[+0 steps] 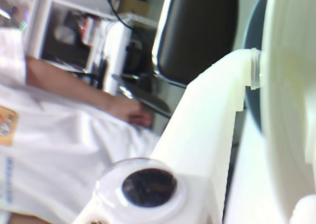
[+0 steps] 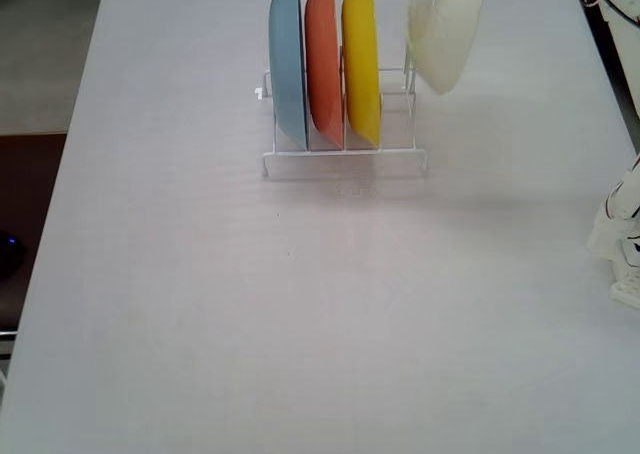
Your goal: Would you please take all the plates for me?
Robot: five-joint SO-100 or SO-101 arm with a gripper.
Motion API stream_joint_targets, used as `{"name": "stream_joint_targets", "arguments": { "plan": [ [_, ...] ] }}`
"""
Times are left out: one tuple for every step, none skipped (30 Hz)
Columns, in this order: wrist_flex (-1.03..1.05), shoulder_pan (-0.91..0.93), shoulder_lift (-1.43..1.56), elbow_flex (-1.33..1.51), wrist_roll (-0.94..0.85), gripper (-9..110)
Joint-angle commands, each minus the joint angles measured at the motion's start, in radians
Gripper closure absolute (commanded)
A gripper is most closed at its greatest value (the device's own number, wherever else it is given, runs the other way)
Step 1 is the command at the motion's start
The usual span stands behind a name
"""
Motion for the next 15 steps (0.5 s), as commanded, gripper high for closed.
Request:
{"name": "stream_joint_targets", "arguments": {
  "plan": [
    [-0.003,-0.032,0.167,-0.063,0.012,102],
    [-0.003,-0.054,0.190,-0.063,0.020,102],
    [-0.003,-0.074,0.207,-0.063,0.031,102],
    [-0.003,-0.092,0.230,-0.052,0.044,102],
    [-0.003,-0.110,0.255,-0.035,0.061,102],
    [-0.003,-0.133,0.281,-0.017,0.078,102],
    [-0.003,-0.161,0.308,0.003,0.100,102],
    [-0.003,-0.189,0.337,0.023,0.130,102],
    [-0.003,-0.216,0.367,0.041,0.155,102],
    [-0.003,-0.242,0.396,0.060,0.181,102],
    [-0.003,-0.272,0.423,0.075,0.213,102],
    [-0.003,-0.304,0.445,0.091,0.253,102],
    [-0.003,-0.334,0.462,0.101,0.295,102],
    [-0.003,-0.365,0.471,0.109,0.336,102],
    [-0.005,-0.396,0.476,0.115,0.382,102]
  ]
}}
